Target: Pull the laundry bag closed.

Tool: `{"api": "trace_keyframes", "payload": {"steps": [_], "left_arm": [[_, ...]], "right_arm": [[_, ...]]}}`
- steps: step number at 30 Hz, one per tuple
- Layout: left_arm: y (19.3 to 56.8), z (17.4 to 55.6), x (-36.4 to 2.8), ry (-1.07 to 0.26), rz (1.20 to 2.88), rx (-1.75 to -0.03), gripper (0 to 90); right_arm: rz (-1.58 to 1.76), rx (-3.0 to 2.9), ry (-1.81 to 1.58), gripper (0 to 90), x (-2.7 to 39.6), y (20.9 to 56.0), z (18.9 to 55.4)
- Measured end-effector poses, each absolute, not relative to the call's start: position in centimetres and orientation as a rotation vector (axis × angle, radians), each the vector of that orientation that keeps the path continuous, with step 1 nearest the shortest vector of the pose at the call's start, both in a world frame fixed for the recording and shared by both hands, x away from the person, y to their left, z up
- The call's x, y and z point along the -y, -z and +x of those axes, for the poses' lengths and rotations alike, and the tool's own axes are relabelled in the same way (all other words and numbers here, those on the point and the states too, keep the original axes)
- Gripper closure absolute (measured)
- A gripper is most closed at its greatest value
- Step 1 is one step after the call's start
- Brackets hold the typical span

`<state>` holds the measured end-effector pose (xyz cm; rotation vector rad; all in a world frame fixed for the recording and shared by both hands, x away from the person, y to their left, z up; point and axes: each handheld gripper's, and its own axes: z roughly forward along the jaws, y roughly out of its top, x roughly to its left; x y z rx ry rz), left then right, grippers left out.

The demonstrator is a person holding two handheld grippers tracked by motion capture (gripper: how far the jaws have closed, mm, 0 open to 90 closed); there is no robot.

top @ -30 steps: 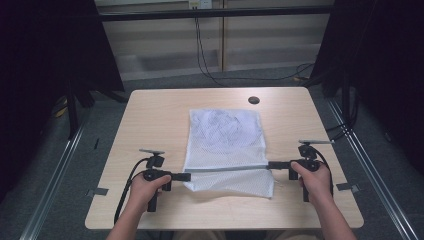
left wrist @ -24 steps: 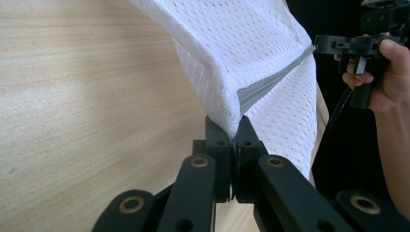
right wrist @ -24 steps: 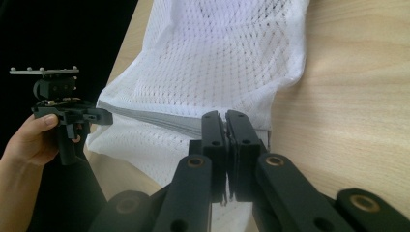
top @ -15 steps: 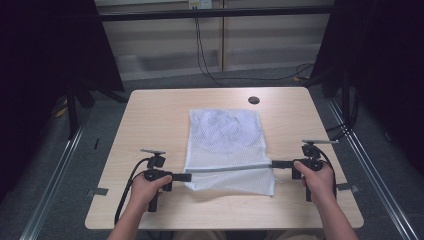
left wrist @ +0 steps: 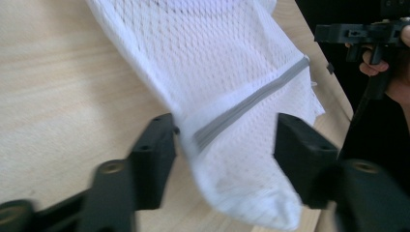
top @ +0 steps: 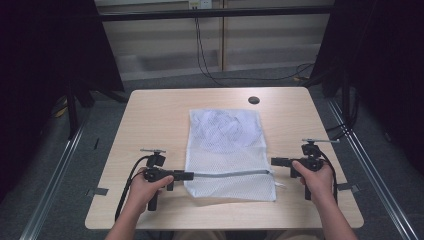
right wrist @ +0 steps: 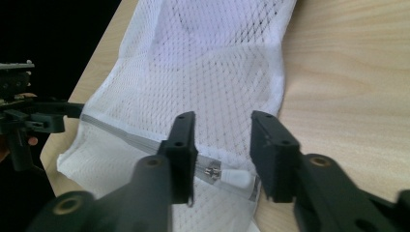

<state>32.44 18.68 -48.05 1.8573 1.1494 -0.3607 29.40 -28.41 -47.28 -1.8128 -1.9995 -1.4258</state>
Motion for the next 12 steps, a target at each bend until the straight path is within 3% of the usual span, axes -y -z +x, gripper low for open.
{"api": "trace_keyframes", "payload": {"steps": [4, 12], "left_arm": [[47.73, 32.57, -19.01, 0.289, 1.828, -1.143, 25.6], [47.98, 32.98, -19.19, 0.138, 1.873, -1.137, 17.6]], "right_arm": [[-1.815, 2.055, 1.461, 45.8, 28.28, 47.26, 29.55], [-1.826, 2.179, 1.449, 25.9, 28.04, 47.57, 29.99]]}}
